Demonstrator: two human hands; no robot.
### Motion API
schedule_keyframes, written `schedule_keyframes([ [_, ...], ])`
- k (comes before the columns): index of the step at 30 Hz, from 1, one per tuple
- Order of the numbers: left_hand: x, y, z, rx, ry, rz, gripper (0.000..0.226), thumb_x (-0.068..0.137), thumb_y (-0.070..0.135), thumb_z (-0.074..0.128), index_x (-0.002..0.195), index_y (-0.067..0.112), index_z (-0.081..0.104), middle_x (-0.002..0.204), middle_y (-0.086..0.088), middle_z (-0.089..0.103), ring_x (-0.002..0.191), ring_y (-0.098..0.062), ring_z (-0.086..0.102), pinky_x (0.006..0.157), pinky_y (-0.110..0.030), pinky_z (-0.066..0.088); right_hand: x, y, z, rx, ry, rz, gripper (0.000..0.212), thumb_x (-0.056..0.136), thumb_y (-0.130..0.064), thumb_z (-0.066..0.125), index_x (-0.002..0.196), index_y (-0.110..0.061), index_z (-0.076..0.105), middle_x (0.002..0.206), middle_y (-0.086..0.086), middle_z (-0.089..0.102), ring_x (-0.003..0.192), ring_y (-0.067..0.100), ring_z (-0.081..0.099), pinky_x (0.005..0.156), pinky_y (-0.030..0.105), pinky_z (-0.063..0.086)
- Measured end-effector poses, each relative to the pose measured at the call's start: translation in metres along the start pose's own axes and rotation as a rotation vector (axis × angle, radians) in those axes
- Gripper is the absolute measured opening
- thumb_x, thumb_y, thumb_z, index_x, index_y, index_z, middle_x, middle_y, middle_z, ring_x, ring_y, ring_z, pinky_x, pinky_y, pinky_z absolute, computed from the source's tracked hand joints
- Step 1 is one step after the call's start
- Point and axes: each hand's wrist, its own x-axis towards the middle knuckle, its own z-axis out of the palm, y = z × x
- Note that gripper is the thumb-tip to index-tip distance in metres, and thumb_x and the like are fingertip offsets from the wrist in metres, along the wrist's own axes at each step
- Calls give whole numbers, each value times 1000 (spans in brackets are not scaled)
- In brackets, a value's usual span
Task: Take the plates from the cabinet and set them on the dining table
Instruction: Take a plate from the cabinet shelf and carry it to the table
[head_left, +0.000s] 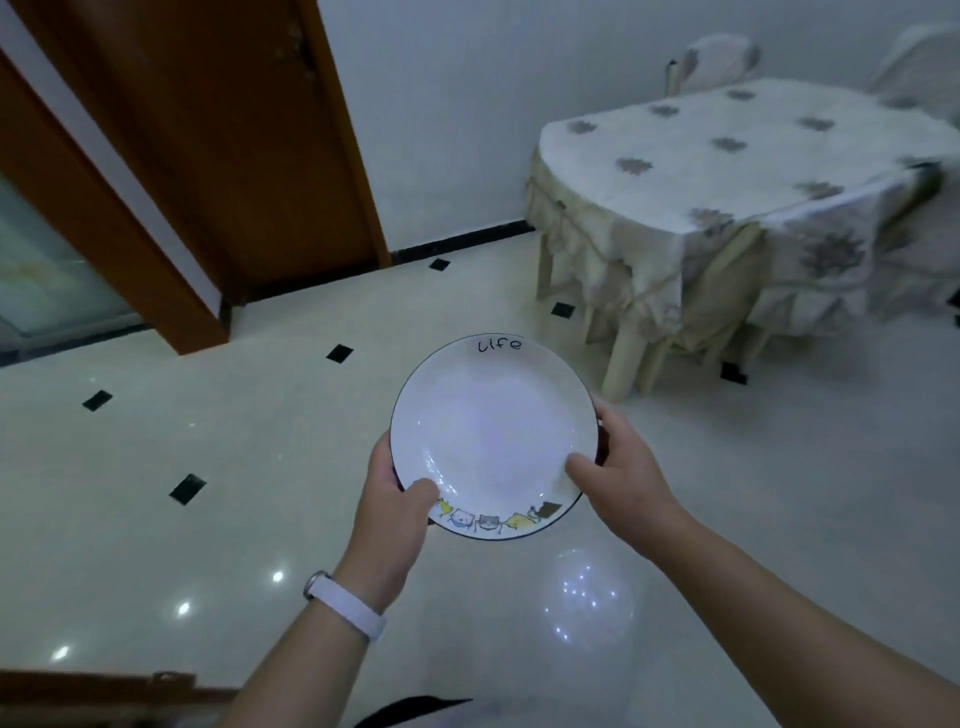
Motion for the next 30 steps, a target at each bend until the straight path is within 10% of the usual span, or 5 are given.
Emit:
schedule_keyframes([
  [6, 45, 21, 84, 33, -198, 17, 64, 67, 3, 47, 120, 38, 55, 113, 0, 68, 99, -27, 64, 84, -47, 54, 14, 11, -74, 37, 186, 44, 52, 80, 1, 55, 110, -42, 56, 88, -21, 69, 79, 0, 64, 65, 16, 50],
  [10, 80, 29, 143, 28, -325, 23, 64, 78, -9, 43, 128, 30, 52, 112, 1, 69, 90, -18, 64, 71, -34, 55, 31, 24, -113, 64, 326, 107, 50, 78, -2, 54, 111, -40, 58, 94, -11, 71, 87, 13, 67, 75, 31, 56],
  [21, 229, 58, 292, 15, -630, -12, 64, 79, -13, 40, 128, 26, 54, 104, -2, 69, 81, -18, 63, 60, -27, 52, 144, 31, -205, 51, 636, 224, 49, 81, 1, 55, 114, -35, 57, 92, -15, 68, 82, 1, 64, 67, 20, 49],
  [30, 324, 88, 405, 42, -882, 39, 68, 70, -1, 45, 130, 30, 54, 118, -2, 68, 109, -28, 63, 88, -49, 54, 221, 29, -271, 34, 841, 323, 47, 81, -1, 54, 119, -29, 56, 98, -8, 68, 88, 11, 64, 74, 29, 54],
])
